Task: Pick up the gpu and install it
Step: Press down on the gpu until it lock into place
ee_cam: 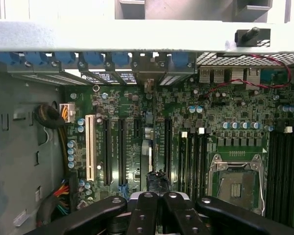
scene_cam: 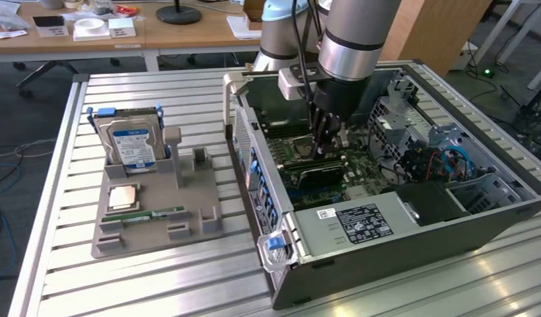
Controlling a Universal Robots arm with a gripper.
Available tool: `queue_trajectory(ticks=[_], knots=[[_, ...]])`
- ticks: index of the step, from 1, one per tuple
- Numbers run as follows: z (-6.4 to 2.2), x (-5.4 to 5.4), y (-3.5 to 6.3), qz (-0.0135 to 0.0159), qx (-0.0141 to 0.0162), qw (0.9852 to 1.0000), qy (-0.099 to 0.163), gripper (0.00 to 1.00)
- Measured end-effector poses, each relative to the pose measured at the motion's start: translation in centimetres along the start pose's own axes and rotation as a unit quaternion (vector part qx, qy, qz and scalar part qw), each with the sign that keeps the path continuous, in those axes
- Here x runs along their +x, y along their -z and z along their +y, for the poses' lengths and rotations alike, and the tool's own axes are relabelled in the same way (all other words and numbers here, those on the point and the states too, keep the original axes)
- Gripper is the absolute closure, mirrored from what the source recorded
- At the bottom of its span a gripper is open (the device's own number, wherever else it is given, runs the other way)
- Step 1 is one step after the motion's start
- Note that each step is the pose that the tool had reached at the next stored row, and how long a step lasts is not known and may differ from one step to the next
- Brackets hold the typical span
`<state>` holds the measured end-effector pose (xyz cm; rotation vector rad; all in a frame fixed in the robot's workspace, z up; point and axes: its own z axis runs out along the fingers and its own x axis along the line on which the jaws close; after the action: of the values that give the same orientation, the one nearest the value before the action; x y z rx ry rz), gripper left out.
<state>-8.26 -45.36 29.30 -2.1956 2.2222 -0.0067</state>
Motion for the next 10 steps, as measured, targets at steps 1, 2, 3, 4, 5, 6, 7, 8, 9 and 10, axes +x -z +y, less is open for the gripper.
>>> queue_trajectory(ticks=[1, 2, 3, 4, 5, 6, 7, 8, 9, 10], knots=[[0.00, 0.00, 0.00, 0.0000, 0.0000, 1.0000, 0.000, 0.89], [0.00, 0.00, 0.00, 0.0001, -0.0001, 1.0000, 0.000, 0.89], [0.00, 0.00, 0.00, 0.0001, 0.0000, 1.0000, 0.000, 0.89], [0.00, 0.00, 0.00, 0.0000, 0.0000, 1.0000, 0.000, 0.89], [0.01, -0.05, -0.02, -0.0002, 0.0001, 1.0000, 0.000, 0.89], [0.01, -0.10, -0.03, -0.0002, 0.0001, 1.0000, 0.000, 0.89], [0.01, -0.18, -0.03, -0.0002, 0.0001, 1.0000, 0.000, 0.89], [0.00, -0.24, -0.04, -0.0002, 0.0000, 1.0000, 0.000, 0.89], [0.00, -0.30, -0.06, -0.0004, 0.0000, 1.0000, 0.000, 0.89], [0.00, -0.31, -0.09, -0.0006, 0.0000, 1.0000, 0.000, 0.89]])
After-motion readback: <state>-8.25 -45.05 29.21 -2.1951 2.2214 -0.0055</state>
